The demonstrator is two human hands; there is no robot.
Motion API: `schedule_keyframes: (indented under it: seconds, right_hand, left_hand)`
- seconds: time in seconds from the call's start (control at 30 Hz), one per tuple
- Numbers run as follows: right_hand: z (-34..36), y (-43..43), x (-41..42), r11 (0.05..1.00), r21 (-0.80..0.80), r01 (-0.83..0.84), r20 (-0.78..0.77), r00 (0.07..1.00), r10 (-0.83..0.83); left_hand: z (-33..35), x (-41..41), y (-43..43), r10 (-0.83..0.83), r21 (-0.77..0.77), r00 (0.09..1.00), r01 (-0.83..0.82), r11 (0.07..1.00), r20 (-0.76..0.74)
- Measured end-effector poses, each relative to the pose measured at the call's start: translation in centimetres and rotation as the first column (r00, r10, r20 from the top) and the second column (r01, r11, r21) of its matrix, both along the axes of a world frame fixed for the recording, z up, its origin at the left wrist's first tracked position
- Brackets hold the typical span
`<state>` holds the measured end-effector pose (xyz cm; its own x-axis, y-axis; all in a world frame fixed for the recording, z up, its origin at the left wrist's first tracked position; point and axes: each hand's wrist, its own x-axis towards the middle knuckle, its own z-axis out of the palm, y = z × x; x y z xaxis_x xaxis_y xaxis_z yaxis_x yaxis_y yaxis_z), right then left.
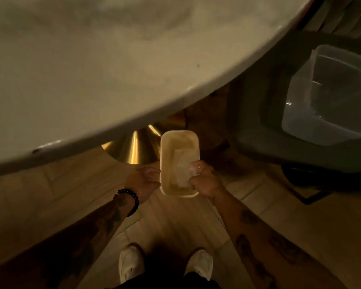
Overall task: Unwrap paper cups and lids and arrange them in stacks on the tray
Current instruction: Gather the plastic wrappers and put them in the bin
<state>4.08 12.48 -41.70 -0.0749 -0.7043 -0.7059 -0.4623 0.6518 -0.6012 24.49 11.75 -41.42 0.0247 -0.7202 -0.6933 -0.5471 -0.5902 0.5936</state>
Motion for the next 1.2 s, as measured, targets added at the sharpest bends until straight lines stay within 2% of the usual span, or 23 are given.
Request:
schedule_keyframes:
  seconds: [0.13, 0.27, 0.47, 0.67, 0.9, 1.2]
  right_hand:
    - [-4.6, -1.9, 1.2, 0.996, 0.052, -0.079, -0.058, 0.995, 0.082]
    - [-8.3, -3.1, 2.4, 0.996, 0.047, -0.081, -0.107, 0.991, 0.085]
    - [-11.9, -3.4, 3.2, 0.979, 0.064, -0.194, -0.183, 0.962, 0.202]
    - [-11.5, -2.9, 3.2, 0.960, 0.113, -0.255, -0.194, 0.942, 0.273]
    - [-3.7, -0.9, 1.8, 0.950, 0.082, -0.300, -0.239, 0.920, 0.312]
    - [16.4, 5.1, -1.0, 0.933, 0.053, -0.357, -0.237, 0.903, 0.359]
  left_hand:
    - [-5.2, 0.4, -1.2, -0.090, -0.039, 0.987, 0.096, 0.995, 0.131]
    - [-6.6, -0.8, -1.3, -0.065, -0.058, 0.995, 0.070, 0.996, 0.080]
    - [-9.0, -0.9, -1.4, -0.037, -0.105, 0.996, 0.046, 0.993, 0.085]
    - [-7.8, -0.7, -0.9, -0.155, -0.101, 0.977, 0.171, 0.980, 0.147]
    - [-0.6, 0.0, 0.9, -0.203, -0.160, 0.967, 0.227, 0.961, 0.154]
    - [18.9, -1.5, 5.4, -0.397, -0.121, 0.908, 0.413, 0.903, 0.138]
